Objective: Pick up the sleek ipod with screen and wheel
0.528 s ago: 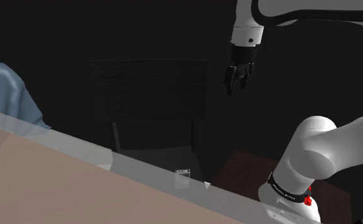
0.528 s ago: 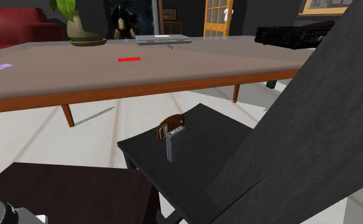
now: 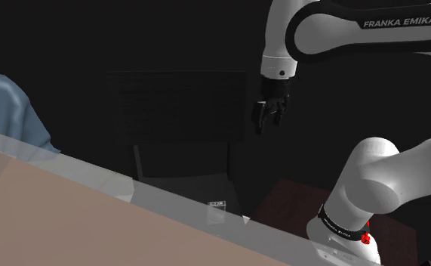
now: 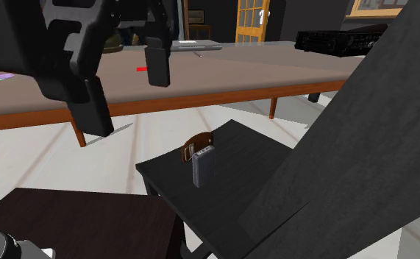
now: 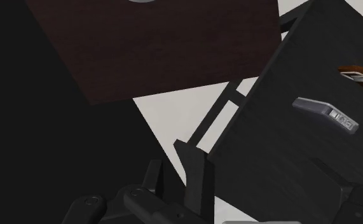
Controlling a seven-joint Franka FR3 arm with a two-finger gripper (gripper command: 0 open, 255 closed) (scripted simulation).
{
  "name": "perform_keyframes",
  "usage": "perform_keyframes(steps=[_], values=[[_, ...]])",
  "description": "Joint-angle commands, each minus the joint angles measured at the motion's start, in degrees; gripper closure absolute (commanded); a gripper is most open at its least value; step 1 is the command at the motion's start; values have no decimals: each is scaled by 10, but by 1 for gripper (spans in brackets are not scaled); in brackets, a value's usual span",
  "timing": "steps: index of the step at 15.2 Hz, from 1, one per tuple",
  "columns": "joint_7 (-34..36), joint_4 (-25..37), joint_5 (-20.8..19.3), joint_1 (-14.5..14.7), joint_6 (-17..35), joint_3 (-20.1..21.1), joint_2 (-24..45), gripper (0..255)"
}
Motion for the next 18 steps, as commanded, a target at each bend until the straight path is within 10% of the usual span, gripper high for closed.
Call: perform_keyframes(steps=[1, 18], values=[[25, -28, 18, 9, 38, 26, 5, 0], [244, -72, 95, 42, 367, 266, 246, 0]])
